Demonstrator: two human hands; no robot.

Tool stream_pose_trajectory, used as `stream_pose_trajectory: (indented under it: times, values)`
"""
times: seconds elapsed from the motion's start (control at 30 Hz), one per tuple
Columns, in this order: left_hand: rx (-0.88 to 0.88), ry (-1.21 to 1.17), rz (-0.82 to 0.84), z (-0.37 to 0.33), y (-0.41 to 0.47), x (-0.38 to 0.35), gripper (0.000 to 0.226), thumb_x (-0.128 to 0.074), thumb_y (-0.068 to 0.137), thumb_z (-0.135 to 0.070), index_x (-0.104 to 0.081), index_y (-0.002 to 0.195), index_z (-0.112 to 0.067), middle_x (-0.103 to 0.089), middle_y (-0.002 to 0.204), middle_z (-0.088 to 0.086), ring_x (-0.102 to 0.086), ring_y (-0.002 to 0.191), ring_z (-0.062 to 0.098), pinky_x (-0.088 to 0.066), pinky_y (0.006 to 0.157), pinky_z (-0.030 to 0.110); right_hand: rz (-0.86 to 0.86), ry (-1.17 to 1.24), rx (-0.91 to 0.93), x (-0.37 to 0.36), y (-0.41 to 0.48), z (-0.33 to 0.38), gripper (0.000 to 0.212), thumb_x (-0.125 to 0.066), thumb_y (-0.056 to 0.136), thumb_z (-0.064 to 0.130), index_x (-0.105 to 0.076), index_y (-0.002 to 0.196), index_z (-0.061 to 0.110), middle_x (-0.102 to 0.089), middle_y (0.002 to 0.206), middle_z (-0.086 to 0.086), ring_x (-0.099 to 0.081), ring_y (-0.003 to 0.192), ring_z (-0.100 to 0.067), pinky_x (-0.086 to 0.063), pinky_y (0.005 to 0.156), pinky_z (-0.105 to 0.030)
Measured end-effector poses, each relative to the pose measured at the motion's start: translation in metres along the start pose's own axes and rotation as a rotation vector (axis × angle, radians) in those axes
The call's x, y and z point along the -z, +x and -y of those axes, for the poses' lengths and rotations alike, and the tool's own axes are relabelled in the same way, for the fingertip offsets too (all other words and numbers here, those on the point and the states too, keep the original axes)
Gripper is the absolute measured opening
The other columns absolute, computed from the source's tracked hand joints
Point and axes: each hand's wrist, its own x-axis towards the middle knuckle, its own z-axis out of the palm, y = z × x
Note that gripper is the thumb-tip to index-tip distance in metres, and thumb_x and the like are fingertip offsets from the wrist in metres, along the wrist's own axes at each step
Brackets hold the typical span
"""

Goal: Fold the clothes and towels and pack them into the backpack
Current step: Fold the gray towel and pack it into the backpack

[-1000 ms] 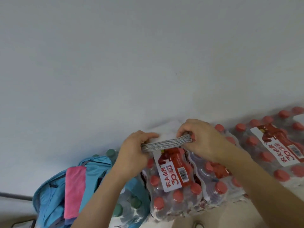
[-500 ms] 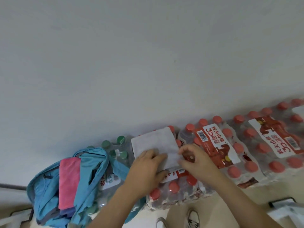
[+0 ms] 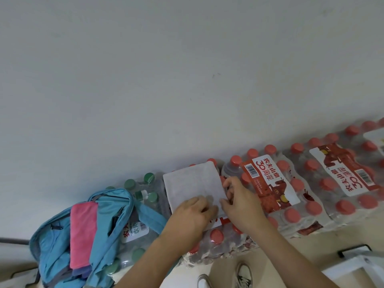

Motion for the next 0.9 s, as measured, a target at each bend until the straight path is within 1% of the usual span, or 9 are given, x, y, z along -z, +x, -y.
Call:
stream_pose_trajectory:
  times: [0.13, 0.23, 0.37, 0.47, 0.57, 0.63, 0.73, 0.8, 0.9]
  values:
    - [0.048, -0.293, 0.066, 0.006, 0.004, 0.017, 0.022, -0.058, 0.084, -0.026, -0.066, 0.104, -0.02, -0.062, 0.092, -0.005, -0.054, 0.084, 0.011, -0.05, 0.076, 0.029, -0.031, 0.008, 0.07, -0.006, -0.009, -0.002, 0.034, -0.065, 0.083, 0.009, -0.043, 0.104, 0.025, -0.04, 0.075, 0.016, -0.044, 0.065, 0.0, -0.034, 0.055, -0.013]
    - [0.195, -0.351, -0.097, 0.015, 0.019, 0.02, 0.034, -0.041, 0.093, -0.032, -0.065, 0.113, -0.019, -0.063, 0.112, -0.002, -0.055, 0.101, 0.016, -0.047, 0.088, 0.029, -0.024, 0.001, 0.084, -0.011, -0.011, -0.005, 0.029, -0.062, 0.087, 0.01, -0.048, 0.108, 0.024, -0.045, 0.089, 0.012, -0.05, 0.076, -0.008, -0.037, 0.057, -0.013]
    - [0.275, -0.077, 0.035, 0.019, 0.035, -0.004, 0.063, -0.017, 0.097, -0.051, -0.032, 0.147, -0.015, -0.027, 0.155, 0.001, -0.021, 0.144, 0.021, -0.024, 0.114, 0.047, -0.046, -0.009, 0.066, -0.016, -0.012, -0.006, 0.028, -0.058, 0.09, 0.012, -0.05, 0.114, 0.024, -0.051, 0.107, 0.004, -0.057, 0.09, -0.015, -0.05, 0.071, -0.025]
    - [0.325, 0.016, 0.116, 0.019, 0.038, -0.015, 0.064, -0.015, 0.096, -0.055, -0.021, 0.15, -0.023, -0.014, 0.158, -0.003, -0.009, 0.147, 0.022, -0.013, 0.113, 0.061, -0.079, -0.107, 0.039, -0.02, -0.014, -0.004, 0.041, -0.06, 0.088, 0.011, -0.049, 0.127, 0.02, -0.048, 0.12, -0.002, -0.06, 0.096, -0.02, -0.051, 0.072, -0.026]
    - [0.314, 0.056, 0.215, 0.015, 0.045, -0.011, 0.069, -0.005, 0.088, -0.064, 0.001, 0.15, -0.035, 0.013, 0.158, -0.007, 0.014, 0.145, 0.026, 0.007, 0.107, 0.066, -0.144, -0.315, 0.124, -0.026, -0.018, -0.002, 0.068, -0.074, 0.068, 0.005, -0.05, 0.132, 0.015, -0.051, 0.132, -0.009, -0.059, 0.11, -0.029, -0.054, 0.077, -0.038]
    - [0.286, 0.092, 0.288, 0.015, 0.049, -0.009, 0.072, -0.004, 0.084, -0.066, 0.009, 0.148, -0.037, 0.024, 0.156, -0.007, 0.022, 0.143, 0.028, 0.009, 0.105, 0.068, -0.126, -0.369, 0.188, -0.03, -0.018, -0.002, 0.081, -0.077, 0.06, 0.008, -0.047, 0.135, 0.012, -0.047, 0.142, -0.009, -0.053, 0.123, -0.028, -0.054, 0.082, -0.042]
    - [0.247, 0.022, 0.328, 0.021, 0.051, -0.006, 0.074, -0.027, 0.09, -0.061, 0.01, 0.148, -0.037, 0.026, 0.155, -0.009, 0.025, 0.142, 0.024, 0.009, 0.11, 0.063, -0.065, -0.397, 0.277, -0.035, -0.017, -0.007, 0.094, -0.077, 0.057, 0.012, -0.037, 0.142, 0.006, -0.04, 0.147, -0.012, -0.047, 0.129, -0.024, -0.054, 0.09, -0.04]
    - [0.249, -0.103, 0.295, 0.028, 0.049, 0.0, 0.071, -0.037, 0.092, -0.052, 0.002, 0.15, -0.036, 0.017, 0.157, -0.012, 0.021, 0.144, 0.016, 0.01, 0.114, 0.055, -0.048, -0.433, 0.329, -0.034, -0.015, -0.01, 0.089, -0.064, 0.063, 0.015, -0.03, 0.145, 0.006, -0.041, 0.146, -0.014, -0.047, 0.129, -0.024, -0.053, 0.091, -0.04]
    - [0.357, -0.189, 0.105, 0.046, 0.034, 0.0, 0.058, -0.023, 0.097, -0.052, -0.015, 0.151, -0.031, -0.006, 0.16, -0.008, 0.001, 0.146, 0.011, 0.0, 0.118, 0.041, 0.009, -0.507, 0.382, -0.034, -0.013, -0.012, 0.08, -0.049, 0.074, 0.019, -0.021, 0.149, 0.01, -0.051, 0.139, -0.015, -0.052, 0.125, -0.026, -0.055, 0.086, -0.043]
